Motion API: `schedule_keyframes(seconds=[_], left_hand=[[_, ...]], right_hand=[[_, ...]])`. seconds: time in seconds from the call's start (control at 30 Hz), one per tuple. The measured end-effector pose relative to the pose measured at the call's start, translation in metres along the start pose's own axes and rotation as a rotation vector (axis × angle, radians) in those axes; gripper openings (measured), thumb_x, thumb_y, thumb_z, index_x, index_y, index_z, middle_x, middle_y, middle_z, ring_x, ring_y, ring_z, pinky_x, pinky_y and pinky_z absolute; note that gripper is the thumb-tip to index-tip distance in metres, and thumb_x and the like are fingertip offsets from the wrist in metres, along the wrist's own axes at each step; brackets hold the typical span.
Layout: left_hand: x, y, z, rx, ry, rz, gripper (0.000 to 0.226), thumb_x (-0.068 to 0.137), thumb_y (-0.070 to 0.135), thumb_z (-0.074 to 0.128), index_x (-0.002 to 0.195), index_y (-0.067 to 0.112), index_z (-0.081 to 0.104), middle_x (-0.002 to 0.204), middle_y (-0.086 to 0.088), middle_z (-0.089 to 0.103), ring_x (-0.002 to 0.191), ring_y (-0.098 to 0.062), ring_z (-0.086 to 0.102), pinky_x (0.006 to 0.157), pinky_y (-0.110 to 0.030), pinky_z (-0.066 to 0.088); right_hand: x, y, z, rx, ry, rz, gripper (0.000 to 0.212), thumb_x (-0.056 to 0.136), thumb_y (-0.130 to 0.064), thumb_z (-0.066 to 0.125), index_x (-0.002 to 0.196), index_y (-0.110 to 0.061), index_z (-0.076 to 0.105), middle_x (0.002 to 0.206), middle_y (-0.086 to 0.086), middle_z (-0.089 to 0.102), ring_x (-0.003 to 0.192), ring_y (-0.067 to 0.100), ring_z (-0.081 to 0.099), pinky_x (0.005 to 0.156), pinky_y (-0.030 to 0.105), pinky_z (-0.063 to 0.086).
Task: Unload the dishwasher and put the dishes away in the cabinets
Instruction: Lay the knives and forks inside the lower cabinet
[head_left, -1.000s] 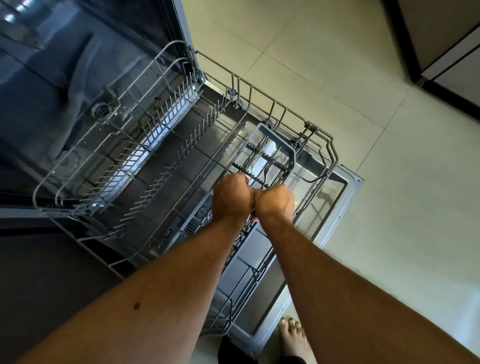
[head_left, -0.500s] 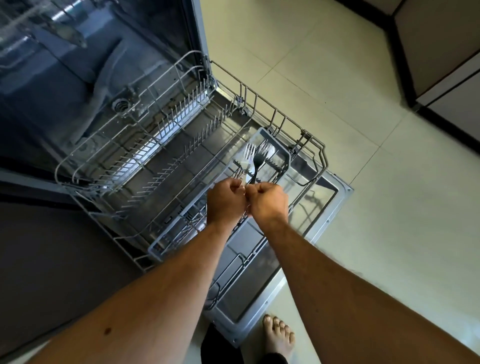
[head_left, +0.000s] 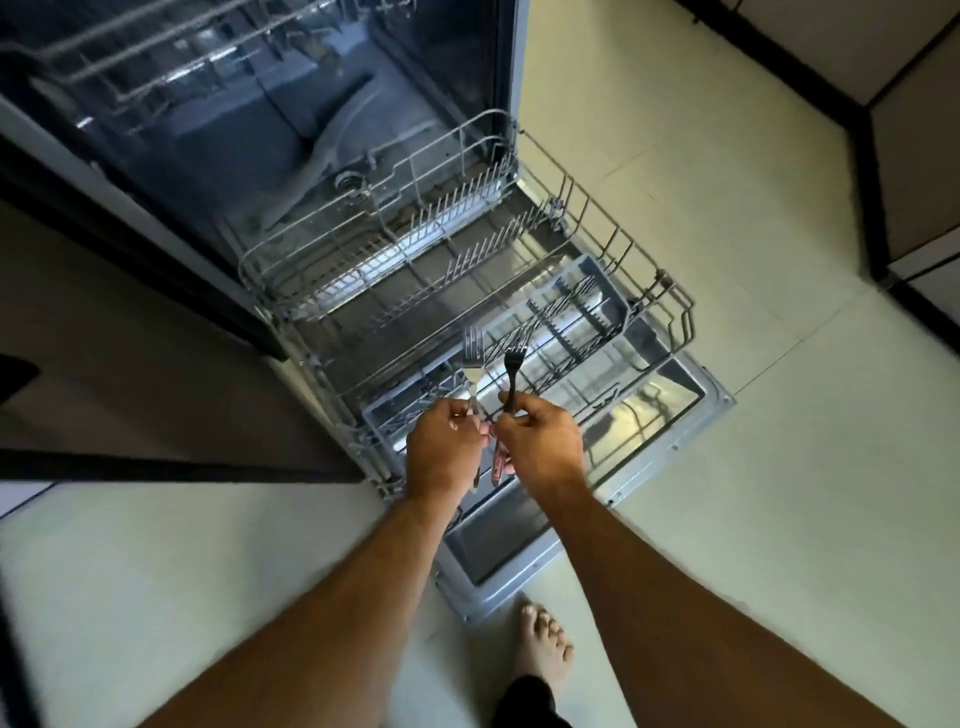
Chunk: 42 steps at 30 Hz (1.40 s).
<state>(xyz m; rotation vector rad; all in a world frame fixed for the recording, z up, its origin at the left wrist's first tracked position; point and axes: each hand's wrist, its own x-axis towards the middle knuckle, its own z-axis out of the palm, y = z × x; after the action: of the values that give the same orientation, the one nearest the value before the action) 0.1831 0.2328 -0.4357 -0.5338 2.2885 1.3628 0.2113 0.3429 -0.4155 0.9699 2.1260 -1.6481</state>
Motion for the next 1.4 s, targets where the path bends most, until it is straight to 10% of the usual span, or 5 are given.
schedule_keyframes(seconds=[0.33,0.67,0.97,1.1,1.4], left_hand=[[-0.084,-0.062,-0.08,0.048,0.036,0.005,0.012,0.087,0.016,0.056,0.093,0.019,0.067,0.087,0.002,0.072,0.073,-0.008,0.067,0.052,-0.014,0.046],[-0.164,-0.157,-0.228,0.173,0.163,-0.041,0.017,0.098,0.029,0.047,0.1,0.023,0.063,0.093,0.004,0.067,0.083,-0.014,0.064,0.072,-0.028,0.052],[-0.158,-0.211,-0.349,-0.141,0.317,-0.138,0.02,0.096,0.019,0.048,0.111,0.022,0.061,0.097,0.0,0.07,0.077,-0.012,0.067,0.058,-0.021,0.05],[-0.152,-0.228,-0.372,-0.491,0.303,-0.203,0.016,0.101,0.014,0.044,0.109,0.025,0.053,0.096,-0.01,0.066,0.07,-0.024,0.069,0.066,-0.048,0.062],[-0.04,-0.241,-0.424,-0.437,0.245,-0.176,0.017,0.103,0.021,0.039,0.111,0.013,0.051,0.082,-0.007,0.055,0.056,-0.013,0.048,0.039,-0.018,0.036]], right_hand=[[-0.096,0.023,0.064,0.005,-0.018,0.021,0.012,0.089,-0.013,0.069,0.096,-0.023,0.069,0.068,-0.005,0.07,0.048,0.003,0.063,0.047,0.017,0.053],[-0.215,0.032,0.192,-0.153,-0.311,-0.054,0.017,0.09,-0.006,0.064,0.101,-0.018,0.067,0.075,0.003,0.072,0.054,0.011,0.067,0.054,0.029,0.059],[-0.256,-0.013,0.314,-0.201,-0.465,-0.148,0.02,0.092,-0.009,0.062,0.109,-0.018,0.066,0.088,0.008,0.073,0.062,0.015,0.071,0.055,0.027,0.059],[-0.254,-0.015,0.346,-0.33,-0.483,-0.273,0.026,0.09,-0.011,0.059,0.112,-0.023,0.068,0.089,0.004,0.073,0.061,0.012,0.07,0.053,0.019,0.055],[-0.183,-0.042,0.436,-0.269,-0.505,-0.192,0.027,0.093,-0.008,0.06,0.118,-0.017,0.067,0.08,0.006,0.072,0.062,0.016,0.071,0.059,0.03,0.061]])
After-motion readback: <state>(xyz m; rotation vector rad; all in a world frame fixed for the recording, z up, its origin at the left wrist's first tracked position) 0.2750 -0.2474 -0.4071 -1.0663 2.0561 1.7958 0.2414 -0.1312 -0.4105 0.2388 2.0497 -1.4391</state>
